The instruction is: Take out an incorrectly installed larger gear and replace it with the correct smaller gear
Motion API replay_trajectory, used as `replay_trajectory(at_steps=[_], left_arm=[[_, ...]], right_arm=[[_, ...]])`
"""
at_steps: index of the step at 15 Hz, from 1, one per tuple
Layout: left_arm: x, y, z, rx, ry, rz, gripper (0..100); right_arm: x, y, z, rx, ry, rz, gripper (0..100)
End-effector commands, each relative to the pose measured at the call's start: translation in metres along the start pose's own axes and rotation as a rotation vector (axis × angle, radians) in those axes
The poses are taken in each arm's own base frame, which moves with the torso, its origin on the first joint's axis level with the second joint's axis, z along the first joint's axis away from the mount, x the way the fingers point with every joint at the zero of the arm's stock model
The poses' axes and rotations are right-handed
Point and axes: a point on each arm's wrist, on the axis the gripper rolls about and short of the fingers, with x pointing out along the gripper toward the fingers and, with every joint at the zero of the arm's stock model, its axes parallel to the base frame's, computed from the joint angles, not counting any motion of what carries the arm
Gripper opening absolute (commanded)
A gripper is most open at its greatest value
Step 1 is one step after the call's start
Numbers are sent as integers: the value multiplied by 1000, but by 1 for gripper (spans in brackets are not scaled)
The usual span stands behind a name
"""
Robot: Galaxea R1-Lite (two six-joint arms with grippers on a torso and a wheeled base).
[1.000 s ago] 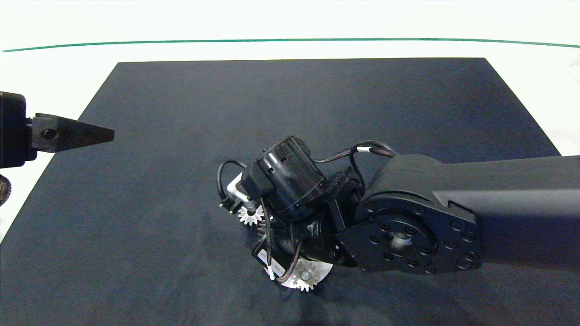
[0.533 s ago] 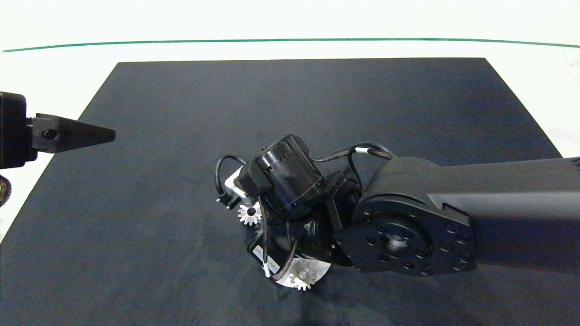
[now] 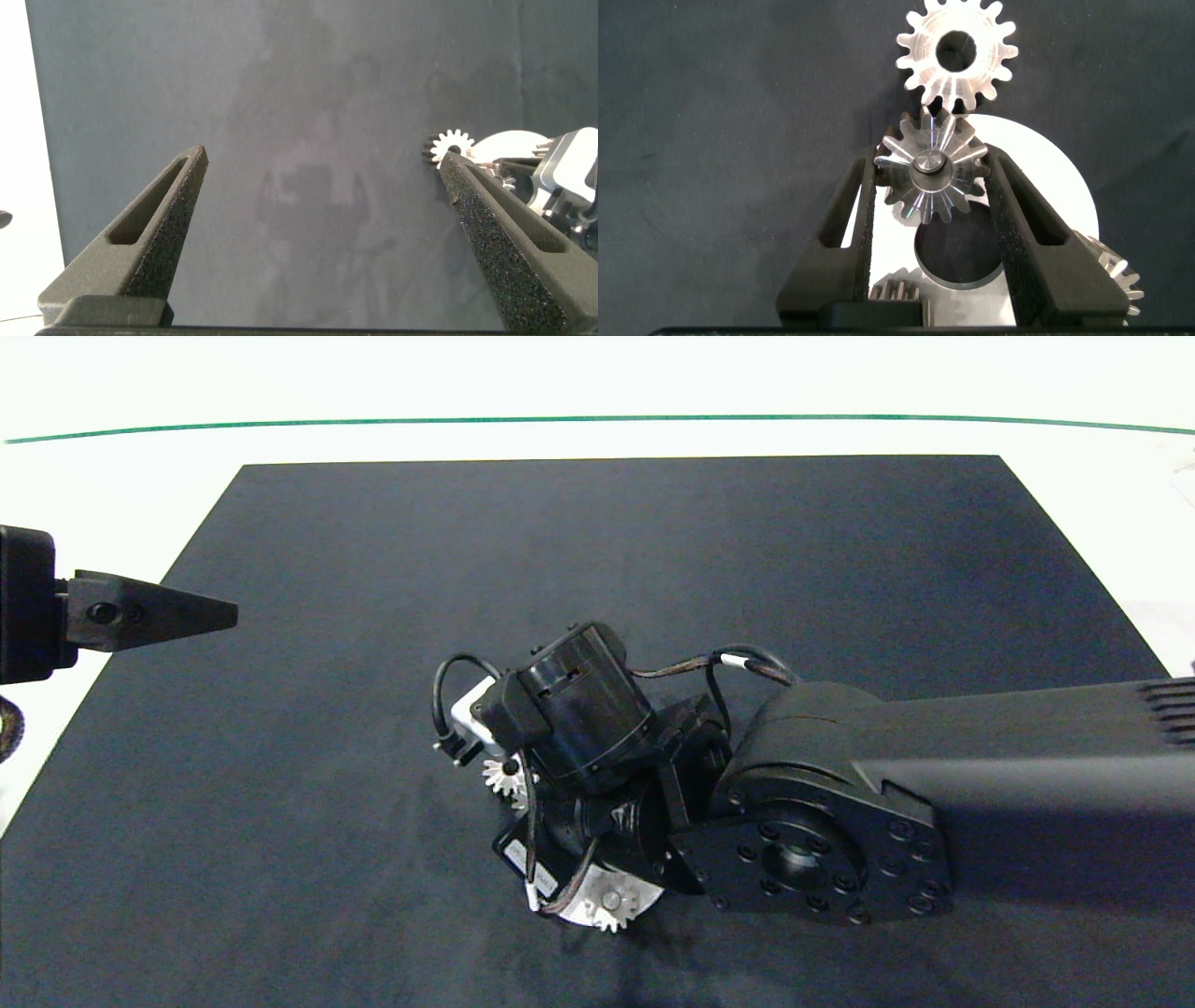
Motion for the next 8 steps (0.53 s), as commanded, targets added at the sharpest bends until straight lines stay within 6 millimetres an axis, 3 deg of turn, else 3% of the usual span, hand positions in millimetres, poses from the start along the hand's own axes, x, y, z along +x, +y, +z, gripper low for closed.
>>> replay_trajectory(at_steps=[1, 8], left_arm=[[0, 0, 0, 2, 3, 3, 100], [0, -1, -1, 5, 4, -6, 100]], right_arm=[[1, 2, -4, -9, 20, -6, 100], [-1, 2, -5, -10, 20, -10, 100]])
